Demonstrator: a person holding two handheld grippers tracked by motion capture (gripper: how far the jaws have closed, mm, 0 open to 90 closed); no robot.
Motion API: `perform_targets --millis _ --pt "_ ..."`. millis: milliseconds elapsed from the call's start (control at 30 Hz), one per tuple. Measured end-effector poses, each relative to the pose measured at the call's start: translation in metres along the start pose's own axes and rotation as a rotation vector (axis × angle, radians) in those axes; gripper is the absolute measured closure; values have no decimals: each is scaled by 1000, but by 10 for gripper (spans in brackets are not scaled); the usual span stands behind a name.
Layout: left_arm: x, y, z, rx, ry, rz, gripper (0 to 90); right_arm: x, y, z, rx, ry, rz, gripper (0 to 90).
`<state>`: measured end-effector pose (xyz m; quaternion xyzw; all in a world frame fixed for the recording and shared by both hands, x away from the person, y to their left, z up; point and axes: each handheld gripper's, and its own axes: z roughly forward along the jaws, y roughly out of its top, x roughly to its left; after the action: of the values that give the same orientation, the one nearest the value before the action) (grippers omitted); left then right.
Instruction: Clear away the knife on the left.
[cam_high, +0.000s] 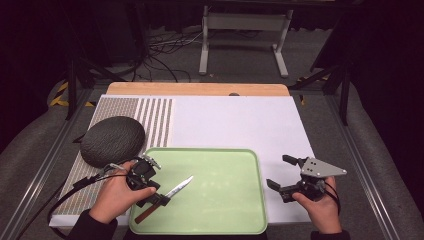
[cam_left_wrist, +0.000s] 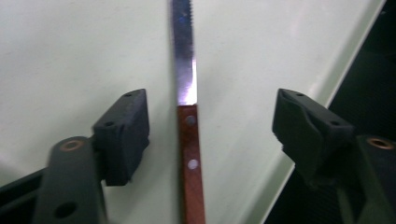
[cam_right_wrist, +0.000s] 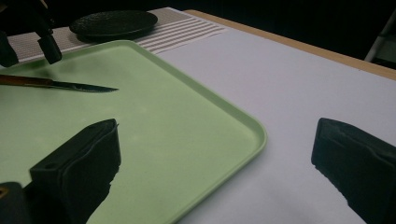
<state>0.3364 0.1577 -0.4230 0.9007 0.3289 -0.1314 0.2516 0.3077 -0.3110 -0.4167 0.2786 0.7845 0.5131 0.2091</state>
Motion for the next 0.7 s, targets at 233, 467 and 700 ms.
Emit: perform_targets --millis 233,467,700 --pt "-3 1 7 -22 -33 78 432 0 0 0 3 1 -2 22" --pt "-2 3 19 12 -13 196 831 0 -1 1 4 7 -3 22" --pt "-1 3 27 45 -23 217 900 1 -1 2 9 11 -4 21"
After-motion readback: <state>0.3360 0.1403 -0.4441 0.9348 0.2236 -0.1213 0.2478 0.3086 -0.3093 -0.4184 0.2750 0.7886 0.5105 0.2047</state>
